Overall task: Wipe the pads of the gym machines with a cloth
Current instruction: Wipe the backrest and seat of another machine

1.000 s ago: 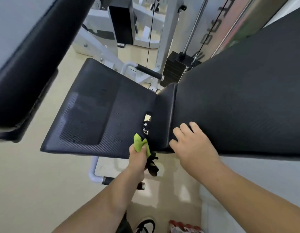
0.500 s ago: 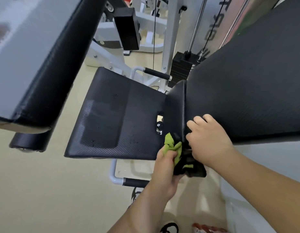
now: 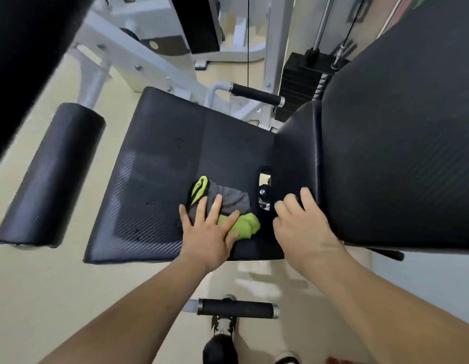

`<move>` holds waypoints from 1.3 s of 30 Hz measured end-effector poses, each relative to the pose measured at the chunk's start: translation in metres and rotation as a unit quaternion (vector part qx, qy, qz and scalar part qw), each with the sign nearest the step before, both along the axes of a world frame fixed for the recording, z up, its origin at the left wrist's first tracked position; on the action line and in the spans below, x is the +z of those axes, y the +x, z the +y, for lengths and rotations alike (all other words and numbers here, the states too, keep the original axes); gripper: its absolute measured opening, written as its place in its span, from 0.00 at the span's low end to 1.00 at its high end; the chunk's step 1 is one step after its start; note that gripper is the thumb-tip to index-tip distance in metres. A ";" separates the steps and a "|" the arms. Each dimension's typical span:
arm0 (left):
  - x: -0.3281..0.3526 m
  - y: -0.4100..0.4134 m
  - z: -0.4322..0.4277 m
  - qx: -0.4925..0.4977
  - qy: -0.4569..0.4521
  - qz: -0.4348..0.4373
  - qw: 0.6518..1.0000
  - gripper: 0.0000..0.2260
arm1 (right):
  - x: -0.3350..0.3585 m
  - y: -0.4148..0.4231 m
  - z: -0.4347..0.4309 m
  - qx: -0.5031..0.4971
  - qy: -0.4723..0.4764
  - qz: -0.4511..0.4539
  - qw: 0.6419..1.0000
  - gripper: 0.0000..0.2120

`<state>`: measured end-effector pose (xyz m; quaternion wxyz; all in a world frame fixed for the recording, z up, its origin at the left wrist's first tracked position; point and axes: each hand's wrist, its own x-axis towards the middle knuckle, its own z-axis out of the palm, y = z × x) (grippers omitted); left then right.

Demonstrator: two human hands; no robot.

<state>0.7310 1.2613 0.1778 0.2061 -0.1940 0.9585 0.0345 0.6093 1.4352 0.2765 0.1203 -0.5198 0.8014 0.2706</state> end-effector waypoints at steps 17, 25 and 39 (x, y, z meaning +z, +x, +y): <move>-0.036 0.047 -0.010 -0.265 -0.049 0.140 0.953 0.21 | -0.030 0.002 0.018 0.005 -0.213 -0.012 0.977 0.08; -0.056 -0.007 0.072 0.045 -0.051 0.179 0.982 0.21 | -0.042 0.002 0.016 -0.002 -0.258 0.003 0.966 0.05; -0.003 0.105 -0.051 0.092 -0.146 0.190 0.967 0.17 | -0.045 0.000 0.017 0.027 -0.184 0.041 0.982 0.11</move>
